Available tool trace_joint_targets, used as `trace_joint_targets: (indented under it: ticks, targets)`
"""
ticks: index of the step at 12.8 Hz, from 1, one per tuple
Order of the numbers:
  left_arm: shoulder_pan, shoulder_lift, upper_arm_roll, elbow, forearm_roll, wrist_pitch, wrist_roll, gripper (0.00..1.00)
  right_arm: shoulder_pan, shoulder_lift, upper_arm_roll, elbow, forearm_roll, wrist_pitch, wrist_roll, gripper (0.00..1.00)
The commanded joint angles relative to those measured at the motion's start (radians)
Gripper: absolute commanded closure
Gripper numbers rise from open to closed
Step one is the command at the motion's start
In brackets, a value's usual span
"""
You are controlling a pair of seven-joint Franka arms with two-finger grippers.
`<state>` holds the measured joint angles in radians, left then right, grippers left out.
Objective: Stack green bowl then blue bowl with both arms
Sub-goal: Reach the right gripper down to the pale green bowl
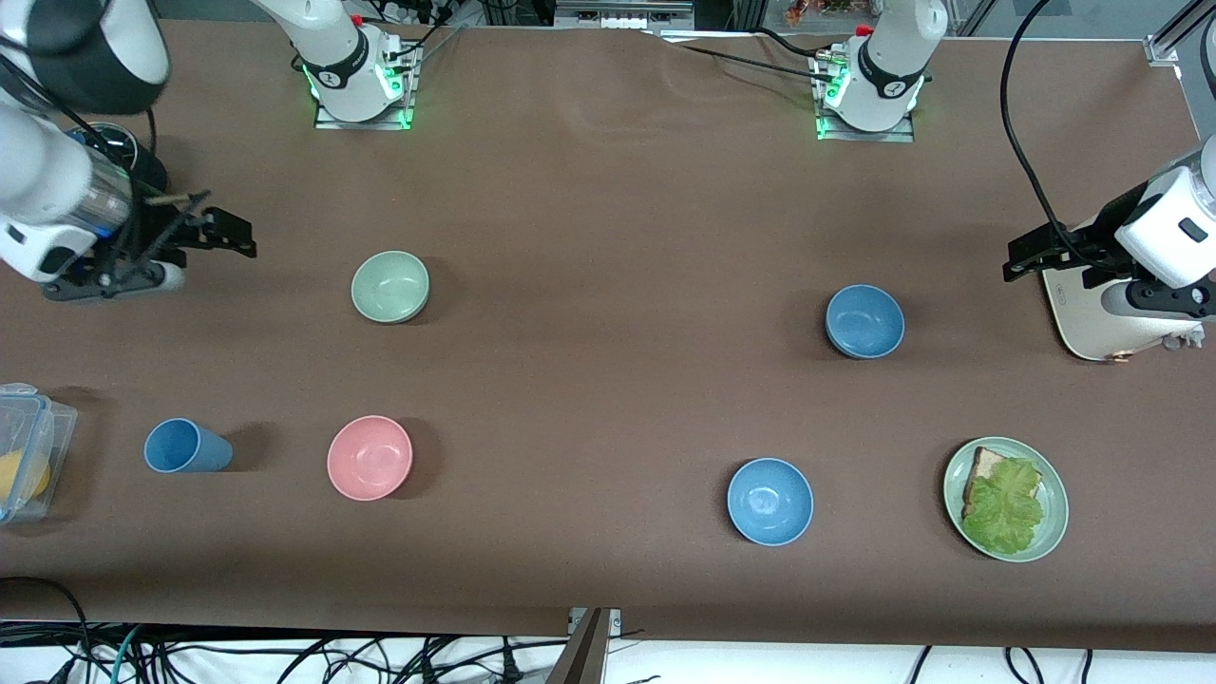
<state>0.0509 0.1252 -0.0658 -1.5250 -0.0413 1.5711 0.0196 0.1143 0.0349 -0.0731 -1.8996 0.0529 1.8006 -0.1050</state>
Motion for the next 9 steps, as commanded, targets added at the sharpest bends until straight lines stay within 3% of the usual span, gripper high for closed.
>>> trace_joint_targets:
  ticks: [1, 4, 9]
  targets:
    - [-0.003, 0.005, 0.001, 0.019, 0.009, -0.013, 0.013, 0.00, -0.010, -0.067, 0.010, -0.247, 0.008, 0.214, 0.013, 0.01]
    - [-0.003, 0.005, 0.003, 0.019, 0.009, -0.013, 0.013, 0.00, -0.008, -0.095, 0.013, -0.473, 0.008, 0.474, 0.014, 0.01]
    - [-0.006, 0.005, 0.000, 0.020, 0.008, -0.013, 0.013, 0.00, -0.005, -0.012, 0.099, -0.634, 0.008, 0.804, 0.065, 0.01]
